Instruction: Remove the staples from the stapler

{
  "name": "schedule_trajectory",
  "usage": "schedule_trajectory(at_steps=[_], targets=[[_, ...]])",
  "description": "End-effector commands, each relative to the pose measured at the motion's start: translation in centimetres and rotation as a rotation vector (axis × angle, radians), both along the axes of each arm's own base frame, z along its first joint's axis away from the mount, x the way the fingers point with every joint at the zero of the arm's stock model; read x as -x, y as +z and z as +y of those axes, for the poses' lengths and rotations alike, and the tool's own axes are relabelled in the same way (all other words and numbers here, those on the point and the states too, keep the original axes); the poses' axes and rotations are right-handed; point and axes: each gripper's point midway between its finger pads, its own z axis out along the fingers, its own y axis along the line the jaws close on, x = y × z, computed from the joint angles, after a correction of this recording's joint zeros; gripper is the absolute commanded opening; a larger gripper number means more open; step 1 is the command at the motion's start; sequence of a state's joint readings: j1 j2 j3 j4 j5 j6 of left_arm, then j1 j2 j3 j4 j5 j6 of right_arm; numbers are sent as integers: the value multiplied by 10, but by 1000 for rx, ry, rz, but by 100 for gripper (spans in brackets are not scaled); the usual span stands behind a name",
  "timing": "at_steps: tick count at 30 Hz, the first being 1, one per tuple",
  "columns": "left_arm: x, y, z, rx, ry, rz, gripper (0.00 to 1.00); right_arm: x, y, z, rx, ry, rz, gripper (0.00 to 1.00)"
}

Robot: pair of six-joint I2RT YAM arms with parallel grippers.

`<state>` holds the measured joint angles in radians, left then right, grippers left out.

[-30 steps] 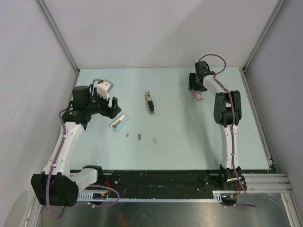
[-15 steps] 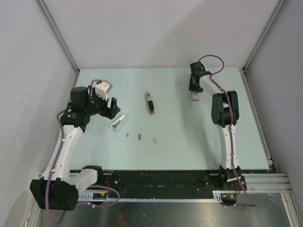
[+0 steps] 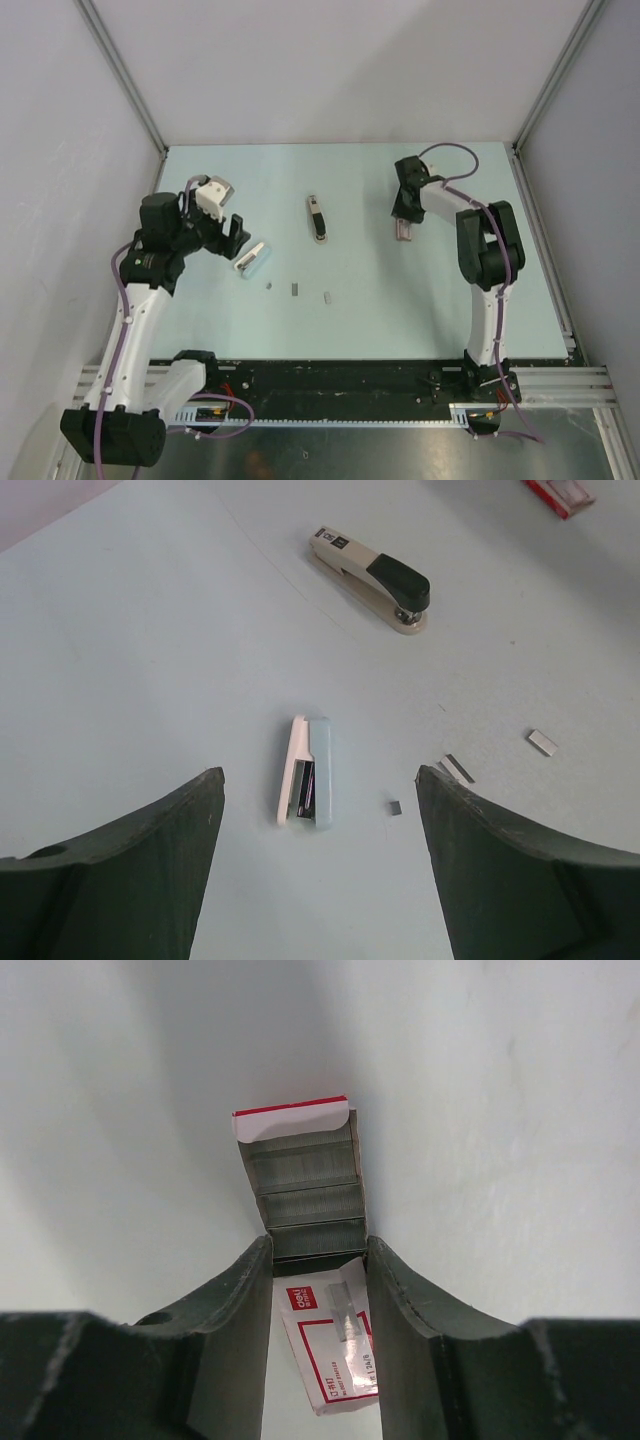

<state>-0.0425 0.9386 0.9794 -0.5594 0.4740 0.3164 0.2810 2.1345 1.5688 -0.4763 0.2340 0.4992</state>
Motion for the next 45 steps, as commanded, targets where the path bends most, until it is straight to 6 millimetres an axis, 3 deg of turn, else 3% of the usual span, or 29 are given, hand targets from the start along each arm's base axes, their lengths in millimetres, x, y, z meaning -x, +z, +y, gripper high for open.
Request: schedule_trajectory(at_steps=[1, 10, 14, 17, 20, 26, 30, 34, 38, 41, 45], targets=[[12, 1, 2, -23, -17, -26, 83, 89, -30, 29, -47, 8, 216, 21], [29, 1, 1, -31, -40, -45, 83, 204, -24, 83, -36, 25, 283, 20], [36, 0, -1, -31, -57, -47, 83, 252, -29, 93, -37, -34, 306, 21], [40, 0, -2, -32, -69, -49, 83, 274, -32, 99, -44, -76, 303, 24], [42, 1, -3, -29, -80, -45, 83, 278, -31, 103, -54, -97, 297, 31], [49, 6, -11, -11, -130, -44, 84, 278, -30, 113, -104, -83, 314, 62], [54, 2, -27, 3, -205, -18, 85, 283, -31, 119, -122, -53, 351, 80], [65, -5, -56, 3, -327, 13, 85, 284, -25, 119, -124, -20, 365, 83], [80, -14, -91, -33, -461, 29, 87, 261, 15, 109, -187, 8, 267, 81], [86, -24, -118, -81, -537, 44, 87, 242, 40, 92, -226, 13, 205, 78], [91, -40, -154, -127, -627, 62, 86, 219, 53, 61, -232, -10, 159, 75]])
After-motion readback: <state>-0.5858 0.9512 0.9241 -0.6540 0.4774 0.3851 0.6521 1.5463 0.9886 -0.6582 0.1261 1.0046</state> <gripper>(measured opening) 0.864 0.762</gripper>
